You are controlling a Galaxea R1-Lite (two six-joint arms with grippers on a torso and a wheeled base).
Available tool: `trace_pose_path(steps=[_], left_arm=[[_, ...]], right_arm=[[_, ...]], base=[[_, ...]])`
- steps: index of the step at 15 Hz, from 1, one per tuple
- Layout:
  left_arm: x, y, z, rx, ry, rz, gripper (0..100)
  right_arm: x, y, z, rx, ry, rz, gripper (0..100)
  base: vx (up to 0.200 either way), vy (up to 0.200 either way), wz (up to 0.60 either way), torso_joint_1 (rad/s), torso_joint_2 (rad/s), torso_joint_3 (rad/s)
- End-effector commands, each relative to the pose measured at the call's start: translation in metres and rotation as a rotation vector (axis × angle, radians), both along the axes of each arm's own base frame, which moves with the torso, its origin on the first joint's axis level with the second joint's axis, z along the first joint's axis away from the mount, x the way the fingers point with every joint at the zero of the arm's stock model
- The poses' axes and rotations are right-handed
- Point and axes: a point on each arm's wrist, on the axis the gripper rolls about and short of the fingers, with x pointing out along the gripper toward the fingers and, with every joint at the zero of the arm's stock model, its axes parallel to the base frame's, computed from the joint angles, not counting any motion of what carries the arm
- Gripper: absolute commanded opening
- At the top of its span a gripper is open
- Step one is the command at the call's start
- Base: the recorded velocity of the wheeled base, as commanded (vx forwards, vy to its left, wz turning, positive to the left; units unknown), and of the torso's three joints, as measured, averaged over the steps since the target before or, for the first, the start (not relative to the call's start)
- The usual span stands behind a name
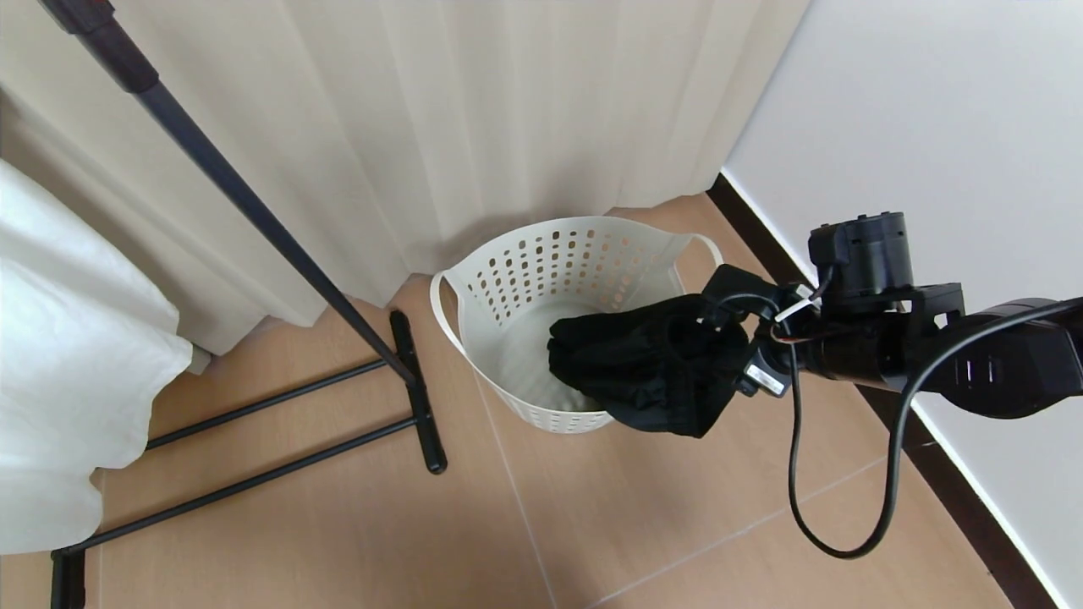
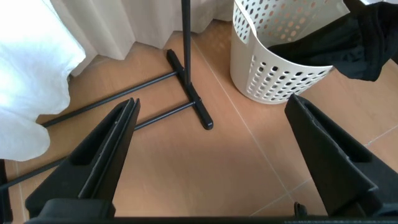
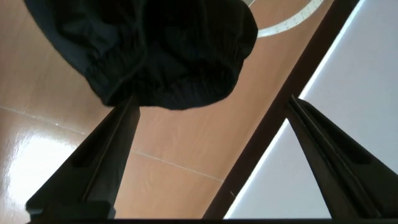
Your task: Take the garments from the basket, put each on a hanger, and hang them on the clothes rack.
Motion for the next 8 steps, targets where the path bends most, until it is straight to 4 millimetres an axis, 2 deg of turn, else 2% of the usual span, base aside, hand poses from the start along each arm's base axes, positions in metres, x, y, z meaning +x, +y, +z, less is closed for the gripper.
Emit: trace_pose_path(steps=[1,4,8], left_arm=[[0.000,0.000,0.000,0.000,0.000,0.001,100],[0.000,0.000,0.000,0.000,0.000,0.001,100],[0.000,0.000,0.000,-0.002,0.001,0.001,100]], right_arm=[[0.010,0.003,-0.001,0.003,-0.007,-0.004,100],[0.017,0.005,0.009,0.019,-0.042,-0.003,100],[0.025,0.009,0.009,0.024,-0.052,0.000,100]], base=[[0.000,0.000,0.00,-0.007,0.00,-0.144],[0.000,0.000,0.00,0.001,0.00,-0.030],[0.000,0.000,0.00,0.000,0.00,0.000]])
